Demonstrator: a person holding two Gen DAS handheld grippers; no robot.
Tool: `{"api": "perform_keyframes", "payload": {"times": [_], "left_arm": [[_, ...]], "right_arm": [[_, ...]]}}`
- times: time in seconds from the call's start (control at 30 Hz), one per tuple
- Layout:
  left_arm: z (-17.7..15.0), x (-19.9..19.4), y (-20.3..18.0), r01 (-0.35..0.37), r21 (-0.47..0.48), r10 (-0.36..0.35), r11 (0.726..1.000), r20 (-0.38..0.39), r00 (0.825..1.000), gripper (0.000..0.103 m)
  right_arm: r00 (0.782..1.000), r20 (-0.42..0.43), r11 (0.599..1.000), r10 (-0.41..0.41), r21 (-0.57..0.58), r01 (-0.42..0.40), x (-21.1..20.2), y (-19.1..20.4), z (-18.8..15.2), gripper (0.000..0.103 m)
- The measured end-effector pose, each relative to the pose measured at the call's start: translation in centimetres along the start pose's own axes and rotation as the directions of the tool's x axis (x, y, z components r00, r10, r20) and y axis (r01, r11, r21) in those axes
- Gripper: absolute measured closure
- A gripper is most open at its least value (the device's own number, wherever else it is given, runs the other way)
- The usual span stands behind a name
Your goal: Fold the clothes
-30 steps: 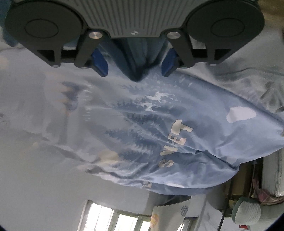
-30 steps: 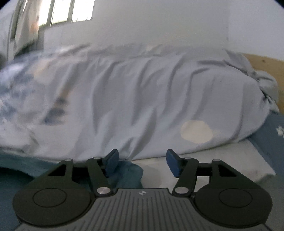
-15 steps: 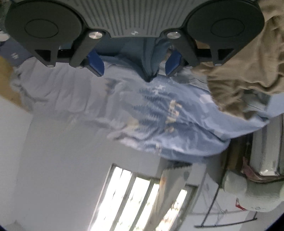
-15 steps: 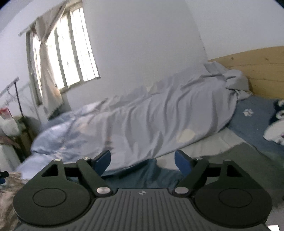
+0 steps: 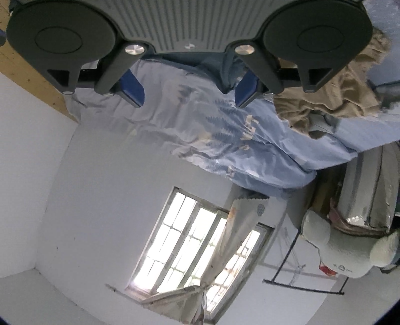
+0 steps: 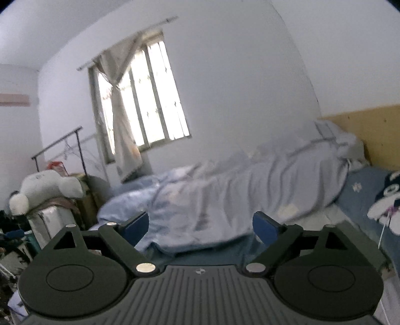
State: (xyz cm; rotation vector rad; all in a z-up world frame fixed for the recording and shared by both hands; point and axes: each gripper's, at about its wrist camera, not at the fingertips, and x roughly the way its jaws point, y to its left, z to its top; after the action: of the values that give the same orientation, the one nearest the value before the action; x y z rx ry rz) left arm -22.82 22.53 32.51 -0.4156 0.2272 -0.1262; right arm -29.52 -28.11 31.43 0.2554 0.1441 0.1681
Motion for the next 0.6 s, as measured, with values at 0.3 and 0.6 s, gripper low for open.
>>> {"api": "perform_keyframes", "payload": {"times": [0.3,0.6], "left_arm": [[-0.5,-4.2,-0.9,0.030,-0.003,-0.030,1.000,-0.010,1.000,0.019],[-0.1,-6.4,-3.2,0.113,-0.035,-0.112,0.993,0.029,0.993,0.019]], "right_arm": [[0.995,0.084,0.998,-0.053,-0.013,0.054,-5.3,0.7,1.9,0.005],[0.983,0.149,0.994,-0.107,0.026,0.104,-10.5,-0.7,4.1,0.000]]}}
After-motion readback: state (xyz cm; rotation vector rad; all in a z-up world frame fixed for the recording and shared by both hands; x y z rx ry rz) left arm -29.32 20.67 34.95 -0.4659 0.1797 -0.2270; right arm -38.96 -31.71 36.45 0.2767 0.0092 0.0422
